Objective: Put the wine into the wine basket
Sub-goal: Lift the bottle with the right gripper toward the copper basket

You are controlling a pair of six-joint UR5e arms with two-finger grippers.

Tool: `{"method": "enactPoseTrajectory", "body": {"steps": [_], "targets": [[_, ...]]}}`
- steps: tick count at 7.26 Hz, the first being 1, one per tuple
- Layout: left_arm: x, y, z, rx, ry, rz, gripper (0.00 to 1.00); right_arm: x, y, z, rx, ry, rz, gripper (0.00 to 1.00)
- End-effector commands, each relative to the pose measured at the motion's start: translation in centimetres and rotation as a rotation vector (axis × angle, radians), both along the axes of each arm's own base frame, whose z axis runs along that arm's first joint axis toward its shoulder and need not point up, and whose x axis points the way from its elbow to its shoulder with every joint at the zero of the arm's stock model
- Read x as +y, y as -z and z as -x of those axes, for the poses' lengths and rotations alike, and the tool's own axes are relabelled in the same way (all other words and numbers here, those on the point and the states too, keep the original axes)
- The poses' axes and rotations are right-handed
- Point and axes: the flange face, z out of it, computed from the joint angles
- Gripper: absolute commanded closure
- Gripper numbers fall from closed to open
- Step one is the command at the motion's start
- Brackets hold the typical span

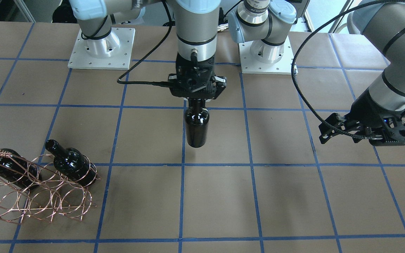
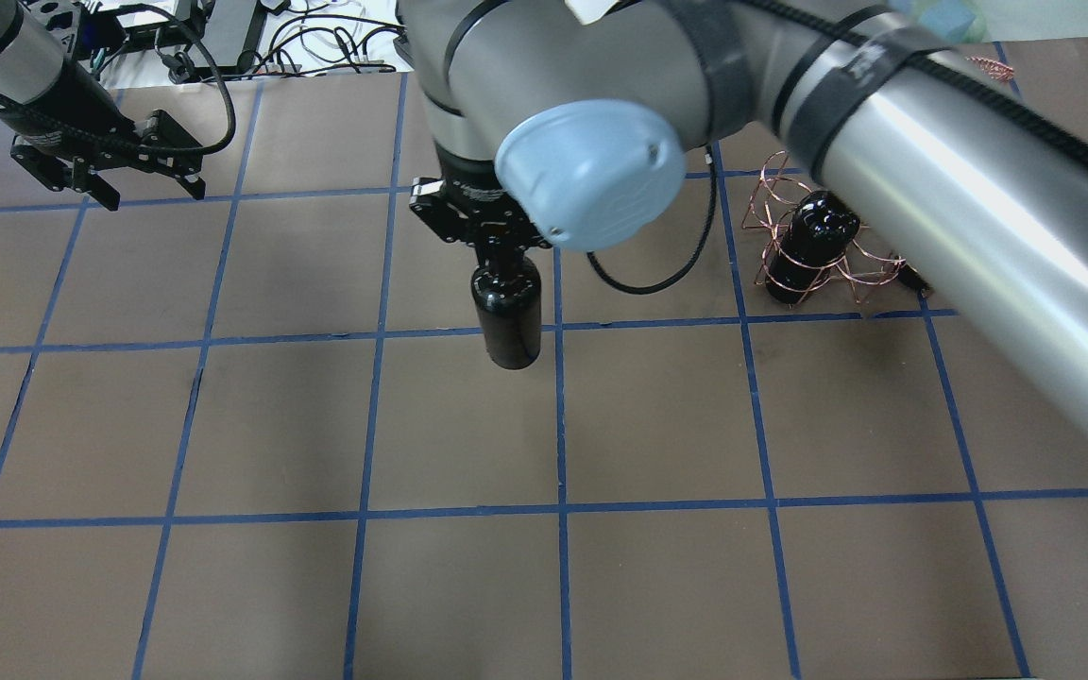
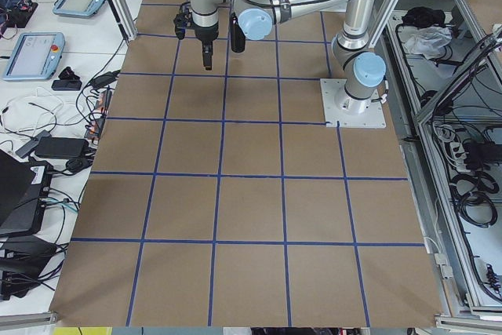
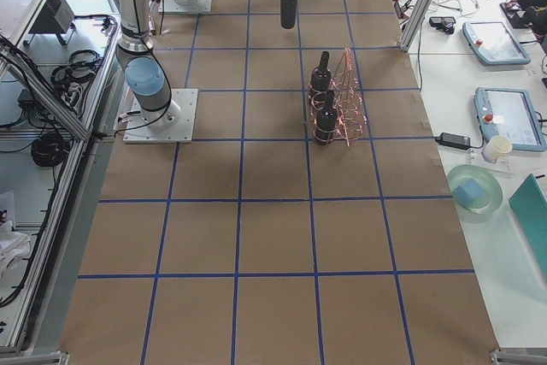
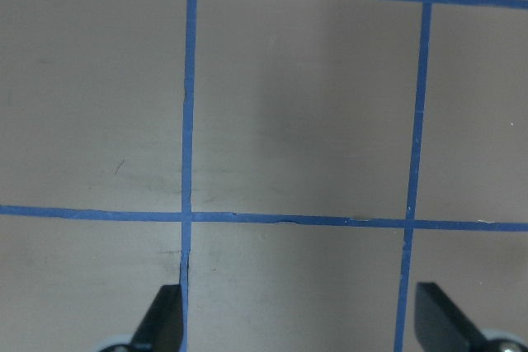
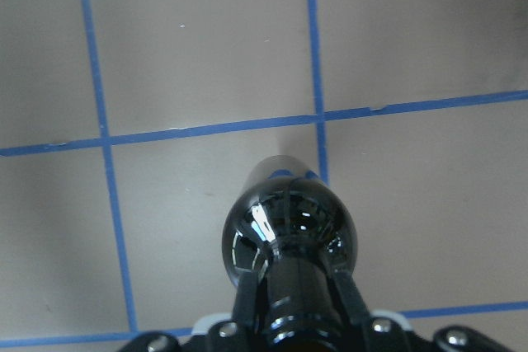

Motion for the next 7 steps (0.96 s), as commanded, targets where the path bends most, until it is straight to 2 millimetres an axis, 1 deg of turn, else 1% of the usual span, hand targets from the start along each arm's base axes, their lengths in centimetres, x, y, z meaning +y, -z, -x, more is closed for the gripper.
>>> {"method": "enactPoseTrajectory", "body": {"steps": [1, 2, 3, 4, 5, 6, 7], "targets": [[1.0, -2.2, 3.4, -0.015, 0.043, 0.030, 0.00, 1.8, -6.8, 11.2, 0.083, -0.050, -0.043, 0.97], [1.8, -3.4, 6.3, -0.026, 0.070, 0.048, 0.00, 2.9, -8.6, 16.2, 0.103, -0.094, -0.100, 0.99], [3.1, -4.5, 8.7, -0.018, 0.045, 0.055, 0.00, 3.5, -10.8, 21.6, 0.141, -0.125, -0.096, 0.99], [4.0, -5.5, 10.4, -0.015, 0.035, 0.067, 0.00, 3.5, -11.9, 25.9, 0.148, -0.159, -0.092, 0.99], [5.1, -6.1, 11.6, -0.013, 0.054, 0.054, 0.00, 2.6, -12.0, 29.7, 0.134, -0.188, -0.085, 0.99], [6.2, -6.5, 12.4, -0.013, 0.067, 0.049, 0.00, 1.5, -12.3, 34.3, 0.125, -0.181, -0.059, 1.00], [7.3, -6.5, 12.9, -0.012, 0.075, 0.050, 0.00, 0.4, -12.4, 35.6, 0.128, -0.233, -0.012, 1.00]]}}
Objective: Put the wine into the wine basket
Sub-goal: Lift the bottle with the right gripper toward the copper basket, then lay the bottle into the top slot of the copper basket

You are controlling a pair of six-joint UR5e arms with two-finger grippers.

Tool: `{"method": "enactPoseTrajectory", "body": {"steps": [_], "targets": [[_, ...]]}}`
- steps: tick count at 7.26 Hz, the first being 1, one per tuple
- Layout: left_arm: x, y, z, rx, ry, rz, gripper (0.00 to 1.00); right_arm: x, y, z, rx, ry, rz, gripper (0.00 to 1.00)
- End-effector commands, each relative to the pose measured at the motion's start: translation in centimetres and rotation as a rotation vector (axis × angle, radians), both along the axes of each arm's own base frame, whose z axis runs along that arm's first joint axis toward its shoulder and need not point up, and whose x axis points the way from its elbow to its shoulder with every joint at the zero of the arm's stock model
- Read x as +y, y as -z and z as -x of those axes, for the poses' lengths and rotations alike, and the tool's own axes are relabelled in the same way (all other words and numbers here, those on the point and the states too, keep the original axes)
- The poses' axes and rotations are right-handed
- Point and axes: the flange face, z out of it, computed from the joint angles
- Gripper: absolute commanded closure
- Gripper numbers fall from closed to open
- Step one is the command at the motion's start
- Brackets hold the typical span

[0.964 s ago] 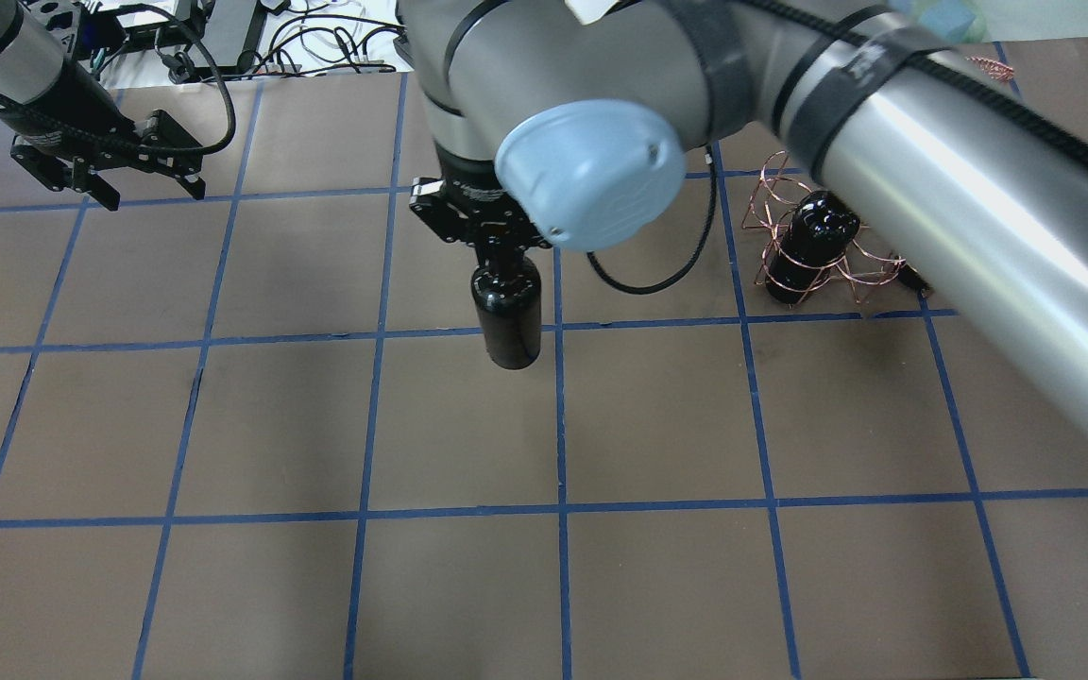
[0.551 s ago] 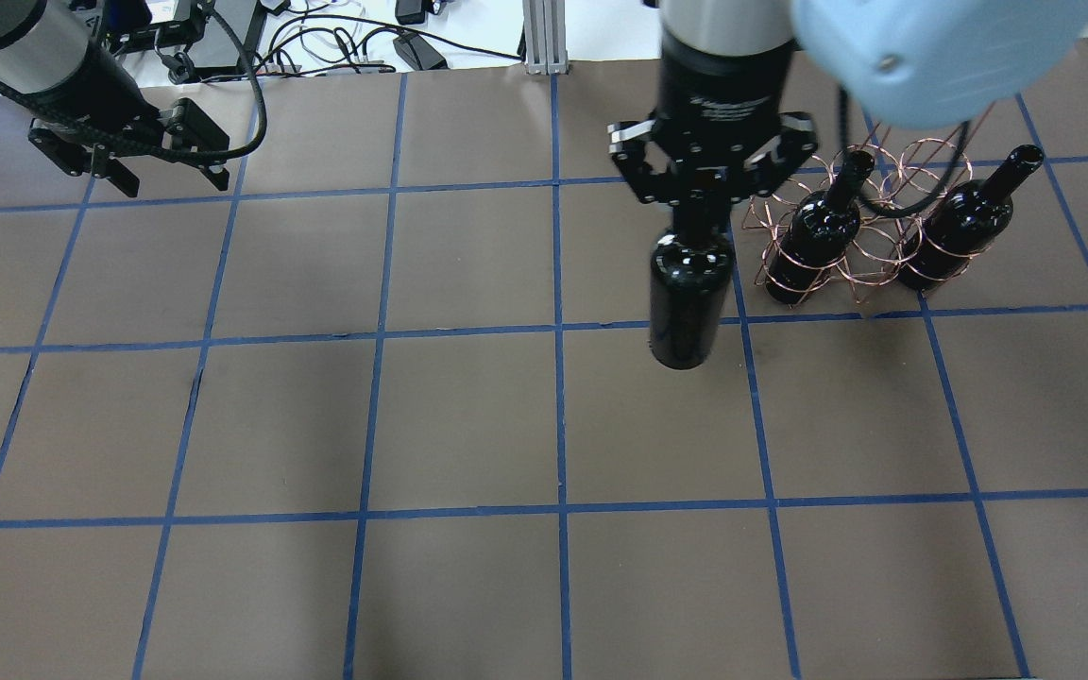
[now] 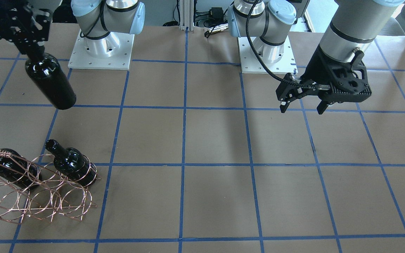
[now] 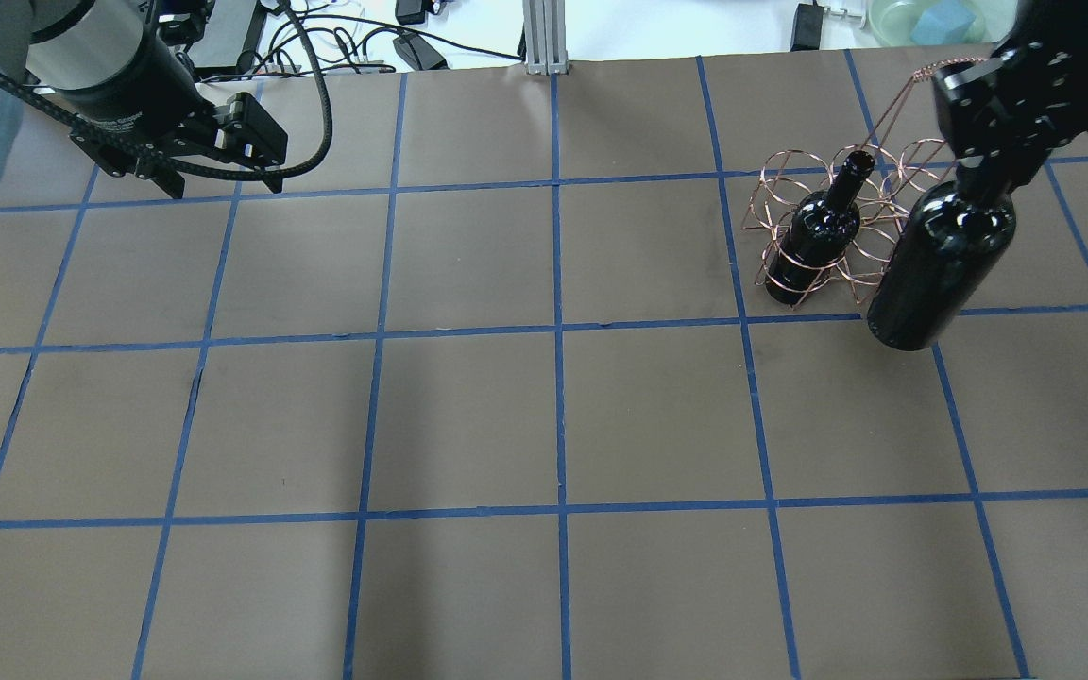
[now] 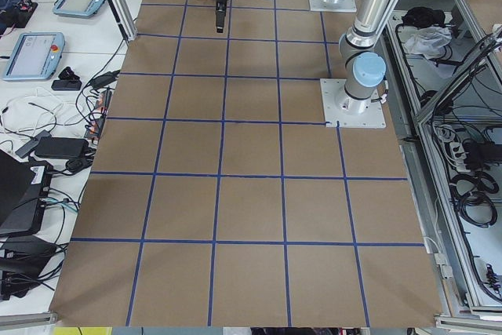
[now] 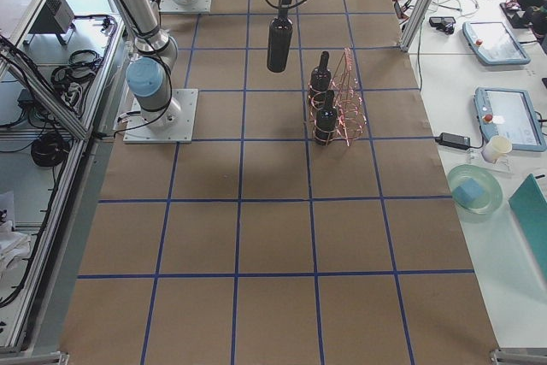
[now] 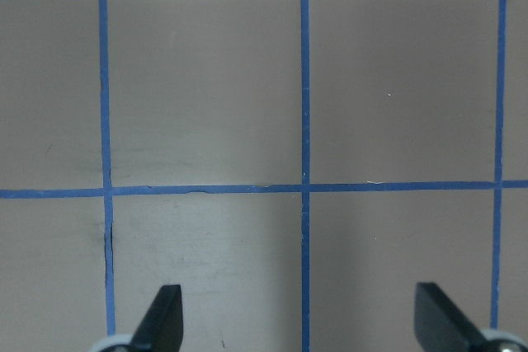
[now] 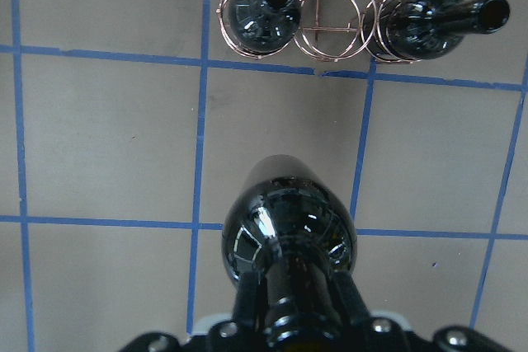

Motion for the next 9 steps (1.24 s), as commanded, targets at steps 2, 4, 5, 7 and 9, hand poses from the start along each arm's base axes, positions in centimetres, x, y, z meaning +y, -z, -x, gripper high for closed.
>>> {"method": "enactPoseTrajectory", "body": {"steps": [2, 4, 5, 7, 9], "targets": [[2.4, -0.3, 1.1, 0.001, 0.017, -0.002, 0.00, -5.3, 1.5, 4.9, 0.001, -0.130, 0.075, 1.00], [2.3, 0.1, 1.1, 0.001, 0.023, -0.010, 0.00, -9.2, 3.9, 5.2, -0.034, -0.140, 0.137, 1.00], [2.3, 0.1, 1.0, -0.001, 0.024, -0.010, 0.00, -10.5, 4.9, 5.5, -0.038, -0.143, 0.151, 1.00], [2.5, -0.2, 1.0, 0.000, 0.026, -0.005, 0.00, -12.3, 6.6, 5.9, -0.041, -0.154, 0.159, 1.00], [2.3, 0.0, 0.8, -0.001, 0.026, -0.010, 0.00, -12.4, 7.6, 6.0, -0.041, -0.159, 0.137, 1.00]]}}
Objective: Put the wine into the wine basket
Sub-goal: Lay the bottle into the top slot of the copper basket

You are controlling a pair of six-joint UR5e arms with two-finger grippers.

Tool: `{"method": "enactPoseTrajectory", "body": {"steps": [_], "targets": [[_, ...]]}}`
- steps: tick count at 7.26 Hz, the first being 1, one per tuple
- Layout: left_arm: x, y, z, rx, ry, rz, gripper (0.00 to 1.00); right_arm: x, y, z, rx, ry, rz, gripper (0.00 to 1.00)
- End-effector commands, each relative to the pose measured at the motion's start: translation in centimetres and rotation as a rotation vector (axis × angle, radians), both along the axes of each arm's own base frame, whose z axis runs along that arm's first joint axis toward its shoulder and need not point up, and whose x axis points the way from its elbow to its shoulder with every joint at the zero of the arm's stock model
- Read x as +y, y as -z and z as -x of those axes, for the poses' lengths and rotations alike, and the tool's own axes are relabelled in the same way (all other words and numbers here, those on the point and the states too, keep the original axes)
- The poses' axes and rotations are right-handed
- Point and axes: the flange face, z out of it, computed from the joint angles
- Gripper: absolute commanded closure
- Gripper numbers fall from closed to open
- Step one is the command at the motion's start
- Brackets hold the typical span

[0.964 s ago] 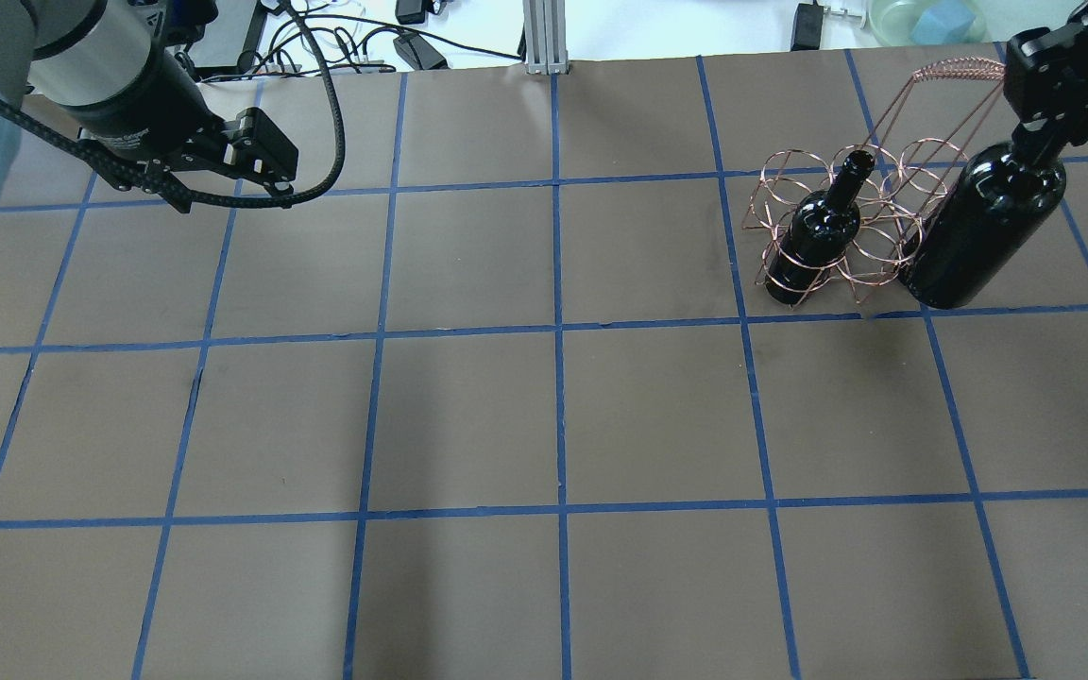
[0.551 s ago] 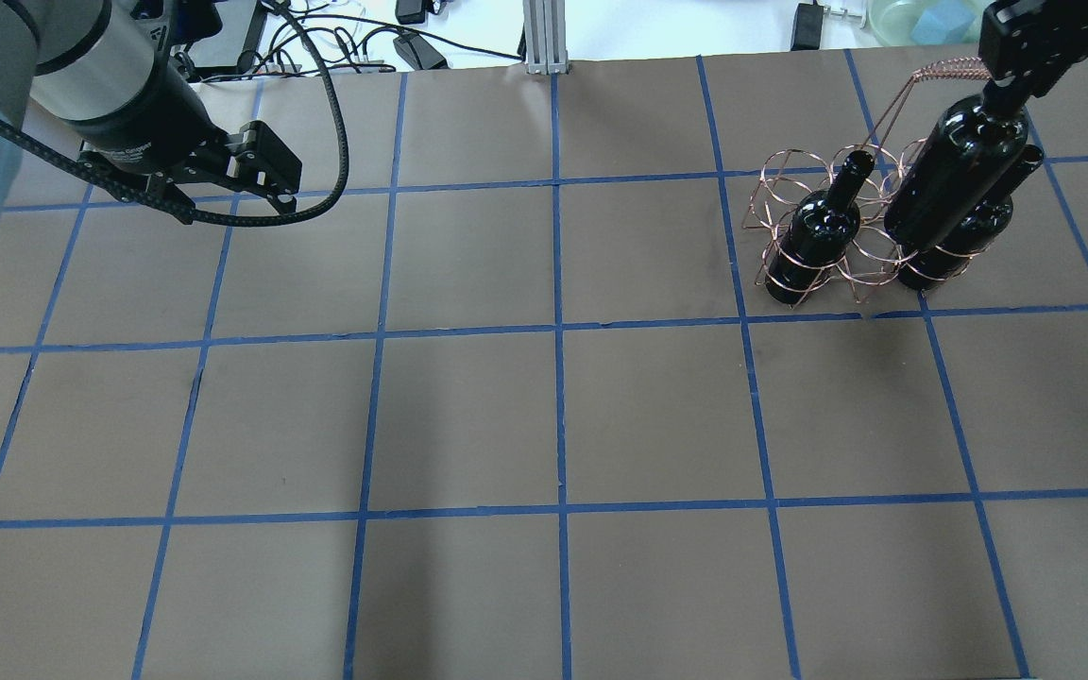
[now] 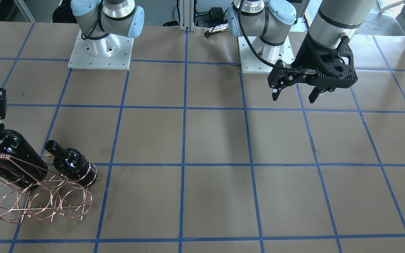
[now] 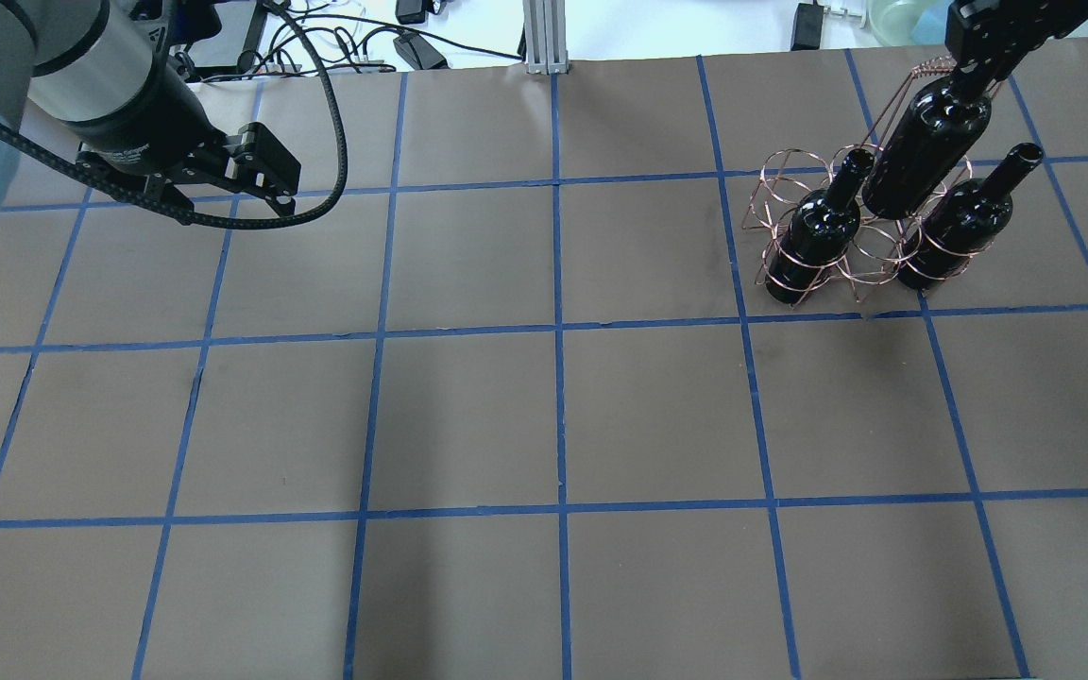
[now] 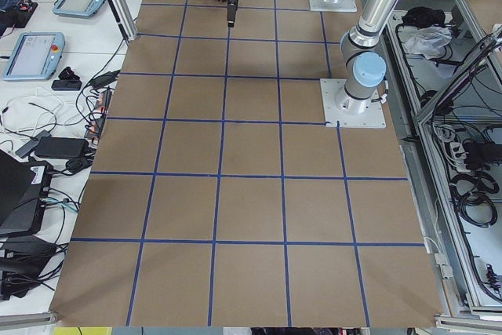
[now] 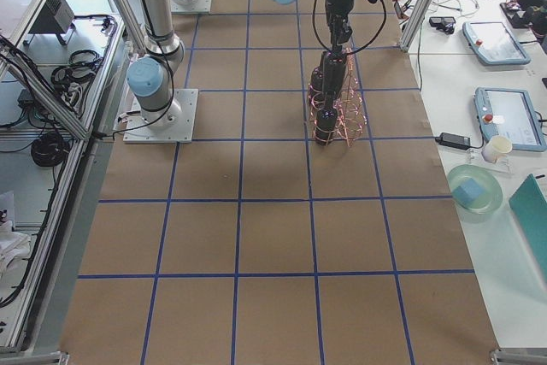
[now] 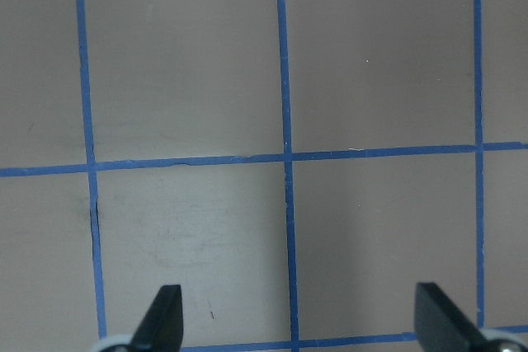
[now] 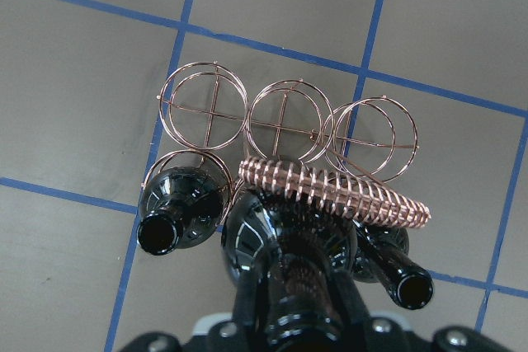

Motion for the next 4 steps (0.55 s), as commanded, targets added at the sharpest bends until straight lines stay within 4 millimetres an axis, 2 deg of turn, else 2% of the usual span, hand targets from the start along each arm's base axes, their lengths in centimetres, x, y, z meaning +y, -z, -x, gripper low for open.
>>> {"method": "enactPoseTrajectory", "body": {"steps": [1, 3, 4], "targets": [[-0.2, 0.3, -0.1, 0.000, -0.001, -0.006, 0.00, -0.2, 1.1, 0.1, 0.003, -0.011, -0.022, 1.00], [-0.2, 0.8, -0.1, -0.003, 0.001, -0.018, 0.00, 0.1, 1.7, 0.1, 0.001, -0.017, -0.042, 1.00], [0.3, 0.3, -0.3, -0.023, -0.001, -0.011, 0.00, 0.2, 2.2, 0.0, -0.005, -0.016, -0.052, 1.00]]}}
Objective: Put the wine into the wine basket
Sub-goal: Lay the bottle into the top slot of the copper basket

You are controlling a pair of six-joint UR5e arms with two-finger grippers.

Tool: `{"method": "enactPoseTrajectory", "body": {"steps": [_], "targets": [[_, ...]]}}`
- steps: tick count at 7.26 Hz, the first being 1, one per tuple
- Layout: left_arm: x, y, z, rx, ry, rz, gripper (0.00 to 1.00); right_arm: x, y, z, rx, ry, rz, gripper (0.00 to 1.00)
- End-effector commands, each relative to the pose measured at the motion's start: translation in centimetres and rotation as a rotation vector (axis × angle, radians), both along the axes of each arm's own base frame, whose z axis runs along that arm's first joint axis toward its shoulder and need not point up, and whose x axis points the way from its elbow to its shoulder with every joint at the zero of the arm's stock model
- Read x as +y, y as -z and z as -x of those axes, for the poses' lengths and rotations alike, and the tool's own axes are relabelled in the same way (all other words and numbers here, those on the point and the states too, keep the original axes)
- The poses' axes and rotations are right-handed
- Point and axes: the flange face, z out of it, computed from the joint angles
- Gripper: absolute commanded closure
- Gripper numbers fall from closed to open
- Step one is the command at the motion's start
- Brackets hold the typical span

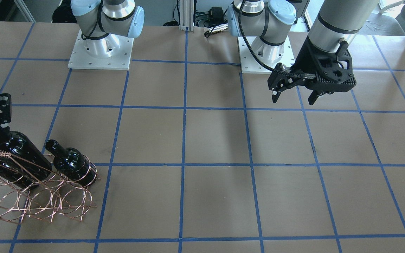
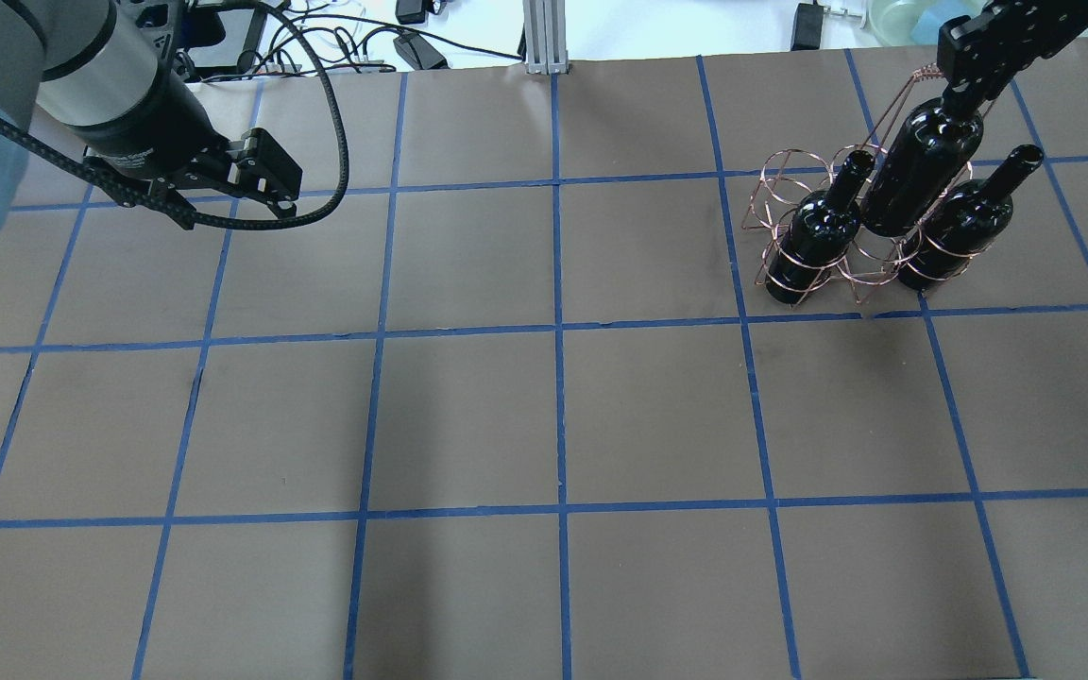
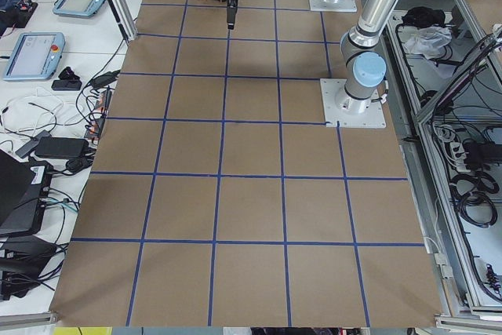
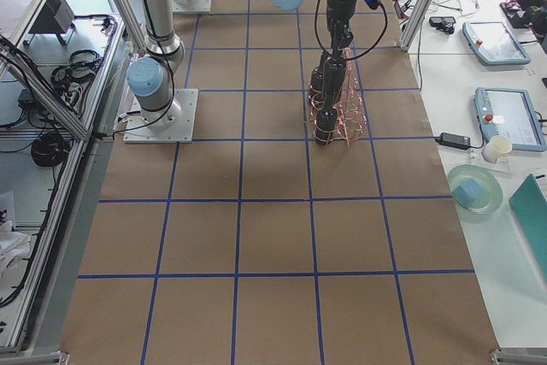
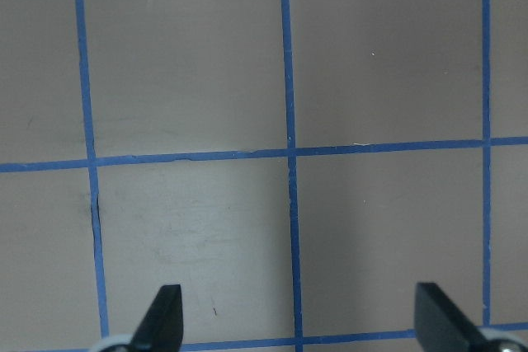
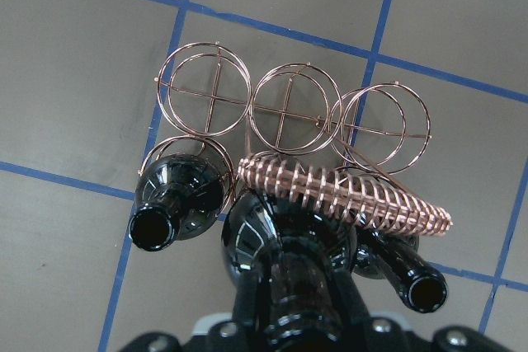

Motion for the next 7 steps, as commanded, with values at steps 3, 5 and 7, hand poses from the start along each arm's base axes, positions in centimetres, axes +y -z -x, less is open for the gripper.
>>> {"method": "enactPoseTrajectory", "body": {"steps": [3, 5, 7], "targets": [[0.1, 0.2, -0.1, -0.016, 0.002, -0.005, 0.00, 0.1, 0.9, 0.3, -0.012, 0.003, -0.008, 1.00], [0.0, 0.4, -0.1, -0.016, 0.001, -0.008, 0.00, 0.0, 1.0, 1.0, -0.012, 0.000, -0.013, 1.00], [-0.2, 0.7, 0.0, -0.009, -0.003, -0.012, 0.00, 0.1, 1.5, 0.9, -0.018, 0.000, -0.024, 1.00]]}}
